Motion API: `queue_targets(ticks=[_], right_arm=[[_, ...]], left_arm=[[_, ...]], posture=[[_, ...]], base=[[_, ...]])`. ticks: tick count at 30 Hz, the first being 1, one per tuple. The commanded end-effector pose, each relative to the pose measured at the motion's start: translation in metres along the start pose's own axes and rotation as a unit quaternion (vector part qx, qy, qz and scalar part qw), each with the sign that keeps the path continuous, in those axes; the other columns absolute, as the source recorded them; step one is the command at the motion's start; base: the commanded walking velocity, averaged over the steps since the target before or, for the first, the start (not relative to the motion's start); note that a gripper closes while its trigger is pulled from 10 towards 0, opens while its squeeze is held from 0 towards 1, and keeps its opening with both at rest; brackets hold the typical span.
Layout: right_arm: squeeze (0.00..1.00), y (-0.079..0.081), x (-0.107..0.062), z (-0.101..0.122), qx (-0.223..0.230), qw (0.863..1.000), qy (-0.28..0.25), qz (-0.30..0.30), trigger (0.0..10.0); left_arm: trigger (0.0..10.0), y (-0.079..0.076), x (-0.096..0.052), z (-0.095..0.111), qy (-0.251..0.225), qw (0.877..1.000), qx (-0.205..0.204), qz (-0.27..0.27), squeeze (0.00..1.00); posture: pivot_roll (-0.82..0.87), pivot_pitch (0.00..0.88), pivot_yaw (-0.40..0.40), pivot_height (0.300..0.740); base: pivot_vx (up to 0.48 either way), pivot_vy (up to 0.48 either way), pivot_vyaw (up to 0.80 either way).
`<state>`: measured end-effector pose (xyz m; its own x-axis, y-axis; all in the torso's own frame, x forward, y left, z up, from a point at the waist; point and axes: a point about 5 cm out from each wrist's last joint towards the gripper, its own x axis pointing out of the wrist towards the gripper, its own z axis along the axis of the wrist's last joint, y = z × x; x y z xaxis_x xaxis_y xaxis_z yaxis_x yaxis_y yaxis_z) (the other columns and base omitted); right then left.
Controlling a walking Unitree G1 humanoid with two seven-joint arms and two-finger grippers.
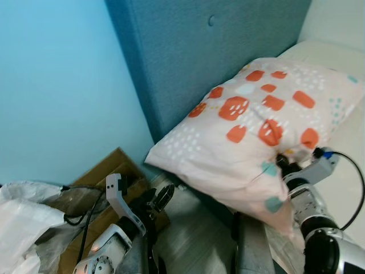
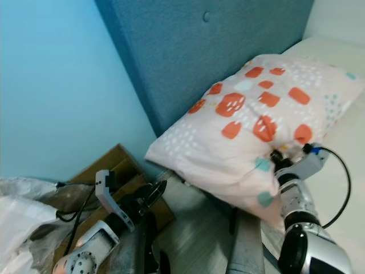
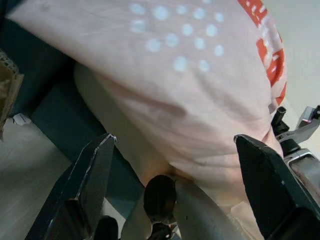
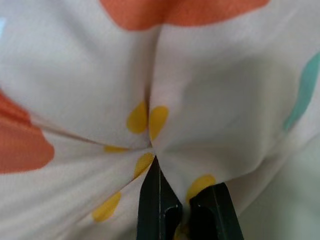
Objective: Clean up the room
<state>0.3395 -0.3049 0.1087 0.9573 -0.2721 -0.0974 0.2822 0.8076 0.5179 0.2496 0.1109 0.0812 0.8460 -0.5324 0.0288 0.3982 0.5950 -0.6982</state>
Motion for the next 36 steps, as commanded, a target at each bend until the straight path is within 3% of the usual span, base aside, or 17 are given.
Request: queue_targets(ticks=[1, 3, 5, 8, 11, 14, 15, 17, 19, 20, 22, 24, 27, 28, 29, 33, 36], right_arm=[[0.0, -0.005, 0.002, 0.019, 0.0, 0.999, -0.044, -0.029, 0.0], [0.0, -0.02, 0.002, 0.06, 0.004, 0.989, -0.116, -0.09, 0.0], [0.0, -0.02, 0.002, 0.06, 0.004, 0.989, -0.116, -0.09, 0.0], [0.0, -0.039, -0.006, 0.092, 0.029, 0.973, -0.177, -0.145, 0.0], [0.0, -0.039, -0.006, 0.092, 0.029, 0.973, -0.177, -0.145, 0.0], [0.0, -0.05, -0.012, 0.105, 0.051, 0.962, -0.206, -0.172, 0.0], [0.0, -0.066, -0.022, 0.117, 0.089, 0.945, -0.24, -0.204, 0.0], [0.0, -0.066, -0.022, 0.117, 0.089, 0.945, -0.24, -0.204, 0.0], [0.0, -0.091, -0.038, 0.123, 0.181, 0.906, -0.29, -0.251, 0.0], [0.0, -0.091, -0.038, 0.123, 0.181, 0.906, -0.29, -0.251, 0.0], [0.0, -0.105, -0.047, 0.114, 0.257, 0.87, -0.315, -0.279, 0.0], [0.0, -0.109, -0.05, 0.104, 0.292, 0.854, -0.317, -0.293, 0.0], [0.0, -0.099, -0.042, 0.091, 0.284, 0.87, -0.289, -0.28, 0.0], [0.0, -0.079, -0.029, 0.075, 0.259, 0.902, -0.249, -0.241, 0.0], [0.0, -0.079, -0.029, 0.075, 0.259, 0.902, -0.249, -0.241, 0.0], [0.0, -0.042, -0.01, 0.048, 0.223, 0.943, -0.184, -0.166, 0.0], [0.0, -0.028, -0.004, 0.038, 0.21, 0.955, -0.161, -0.137, 0.0]], left_arm=[[10.0, 0.003, -0.006, -0.004, 0.006, 1.0, -0.008, 0.014, 0.0], [10.0, -0.001, -0.008, -0.004, 0.008, 1.0, -0.009, 0.014, 0.0], [10.0, -0.001, -0.008, -0.004, 0.008, 1.0, -0.009, 0.014, 0.0], [10.0, -0.007, -0.009, -0.004, 0.008, 1.0, -0.014, 0.011, 0.0], [10.0, -0.007, -0.009, -0.004, 0.008, 1.0, -0.014, 0.011, 0.0], [10.0, -0.01, -0.009, -0.004, 0.007, 1.0, -0.017, 0.009, 0.0], [10.0, -0.013, -0.009, -0.005, 0.007, 1.0, -0.024, 0.005, 0.0], [10.0, -0.013, -0.009, -0.005, 0.007, 1.0, -0.024, 0.005, 0.0], [10.0, -0.02, -0.01, -0.008, 0.014, 0.999, -0.038, -0.002, 0.0], [10.0, -0.02, -0.01, -0.008, 0.014, 0.999, -0.038, -0.002, 0.0], [10.0, -0.024, -0.009, -0.01, 0.019, 0.999, -0.045, -0.006, 0.0], [10.0, -0.027, -0.009, -0.009, 0.02, 0.998, -0.05, -0.01, 0.0], [10.0, -0.031, -0.009, -0.01, 0.021, 0.997, -0.074, -0.018, 0.0], [10.0, -0.04, -0.01, -0.015, 0.039, 0.991, -0.116, -0.054, 0.0], [10.0, -0.04, -0.01, -0.015, 0.039, 0.991, -0.116, -0.054, 0.0], [10.0, -0.063, -0.017, -0.029, 0.108, 0.967, -0.176, -0.15, 0.0], [10.0, -0.071, -0.022, -0.036, 0.139, 0.957, -0.187, -0.175, 0.0]], posture=[[0.13, 0.324, 0.12, 0.553], [0.16, 0.323, 0.119, 0.553], [0.16, 0.323, 0.119, 0.553], [0.17, 0.322, 0.116, 0.553], [0.17, 0.322, 0.116, 0.553], [0.17, 0.322, 0.114, 0.553], [0.18, 0.324, 0.112, 0.553], [0.18, 0.324, 0.112, 0.553], [0.18, 0.329, 0.116, 0.553], [0.18, 0.329, 0.116, 0.553], [0.18, 0.327, 0.117, 0.553], [0.19, 0.326, 0.117, 0.553], [0.18, 0.327, 0.115, 0.553], [0.18, 0.327, 0.114, 0.553], [0.18, 0.327, 0.114, 0.553], [0.17, 0.327, 0.109, 0.553], [0.15, 0.329, 0.106, 0.553]], base=[[0.0, 0.0, 0.0], [0.0, 0.0, 0.0], [0.0, 0.0, 0.0], [0.0, 0.0, 0.0], [0.0, 0.0, 0.0], [0.0, 0.0, 0.0], [0.0, 0.0, 0.0], [0.0, 0.0, 0.0], [0.0, 0.0, 0.0], [0.0, 0.0, 0.0], [0.0, 0.0, 0.0], [0.0, 0.0, 0.0], [0.0, 0.0, 0.0], [0.0, 0.0, 0.0], [0.0, 0.0, 0.0], [0.0, 0.0, 0.0], [0.0, 0.0, 0.0]])
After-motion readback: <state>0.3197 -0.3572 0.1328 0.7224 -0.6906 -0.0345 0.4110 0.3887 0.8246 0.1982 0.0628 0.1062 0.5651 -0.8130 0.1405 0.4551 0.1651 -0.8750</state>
